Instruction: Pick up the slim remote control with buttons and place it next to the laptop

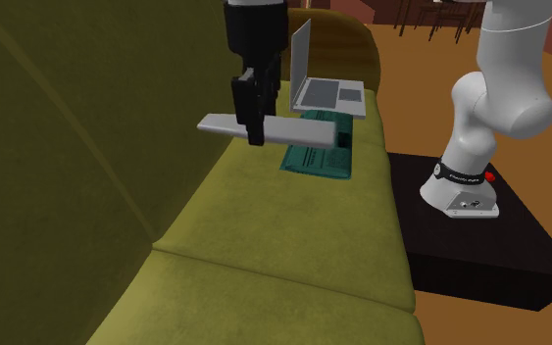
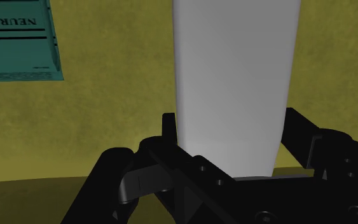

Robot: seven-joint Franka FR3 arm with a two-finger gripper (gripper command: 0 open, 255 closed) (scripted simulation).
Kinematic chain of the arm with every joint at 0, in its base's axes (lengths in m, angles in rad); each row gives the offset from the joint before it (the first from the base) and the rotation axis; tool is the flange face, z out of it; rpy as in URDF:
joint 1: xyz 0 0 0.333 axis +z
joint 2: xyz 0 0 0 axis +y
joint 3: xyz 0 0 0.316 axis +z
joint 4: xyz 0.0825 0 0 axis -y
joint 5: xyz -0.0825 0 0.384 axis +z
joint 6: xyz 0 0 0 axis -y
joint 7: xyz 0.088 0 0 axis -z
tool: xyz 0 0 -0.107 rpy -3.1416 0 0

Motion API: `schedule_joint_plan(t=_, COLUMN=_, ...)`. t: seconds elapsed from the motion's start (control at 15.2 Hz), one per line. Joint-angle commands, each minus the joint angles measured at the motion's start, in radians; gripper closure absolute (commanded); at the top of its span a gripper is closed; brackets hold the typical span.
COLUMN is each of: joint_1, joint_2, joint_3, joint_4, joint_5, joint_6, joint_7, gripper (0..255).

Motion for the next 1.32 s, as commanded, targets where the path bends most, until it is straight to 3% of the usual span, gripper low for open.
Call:
schedule_joint_plan(t=0.0, joint_1=0.006, joint_2=0.009, joint_3=0.0, joint_4=0.042, joint_5=-0.004, joint_6=-0.033, joint_7=0.0, gripper=255)
schedule_joint_plan(t=0.86, joint_1=0.078, joint_2=0.124, joint_3=-0.002, joint_4=0.4, joint_5=-0.055, joint_6=-0.28, joint_7=0.004, gripper=255)
schedule_joint_plan(t=1.06, joint_1=0.119, joint_2=0.185, joint_3=-0.009, joint_4=0.547, joint_5=-0.082, joint_6=-0.365, joint_7=0.002, gripper=255)
schedule_joint_plan(t=1.25, joint_1=0.203, joint_2=0.31, joint_3=-0.035, joint_4=0.813, joint_5=-0.13, joint_6=-0.499, joint_7=-0.014, gripper=255)
